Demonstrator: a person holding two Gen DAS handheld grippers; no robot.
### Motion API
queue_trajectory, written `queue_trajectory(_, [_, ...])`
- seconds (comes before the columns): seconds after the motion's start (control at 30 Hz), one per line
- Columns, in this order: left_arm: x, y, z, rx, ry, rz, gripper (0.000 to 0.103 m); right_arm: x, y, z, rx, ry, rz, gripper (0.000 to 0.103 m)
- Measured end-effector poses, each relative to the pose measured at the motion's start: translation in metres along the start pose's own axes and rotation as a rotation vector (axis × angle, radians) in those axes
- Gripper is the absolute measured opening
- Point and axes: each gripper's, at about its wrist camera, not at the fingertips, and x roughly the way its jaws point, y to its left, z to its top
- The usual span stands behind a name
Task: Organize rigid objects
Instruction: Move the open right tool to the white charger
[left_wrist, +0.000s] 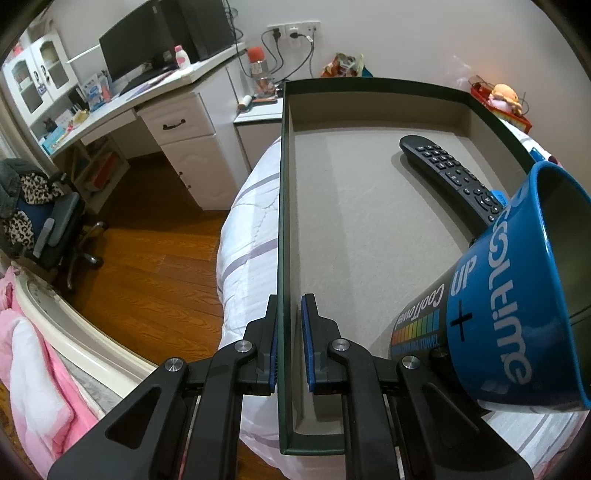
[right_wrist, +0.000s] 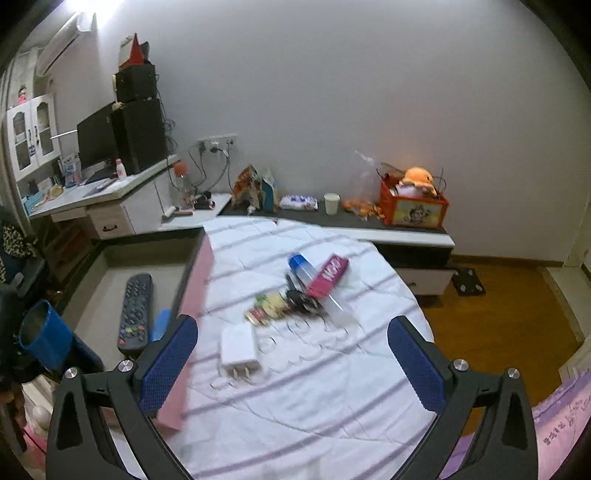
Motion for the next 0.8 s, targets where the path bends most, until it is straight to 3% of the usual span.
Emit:
queue_trajectory(0.33, [0.000, -0.001, 0.000, 0.000, 0.000, 0.000, 0.009, 0.018, -0.017, -0.036, 0.007, 0.108, -0.011, 0.103])
queue_trajectory(0.8, [-0.003, 0.000, 0.000, -0.005, -0.004, -0.005, 0.009, 0.052, 0.019, -0.039, -0.125, 0.162, 0.098, 0.103])
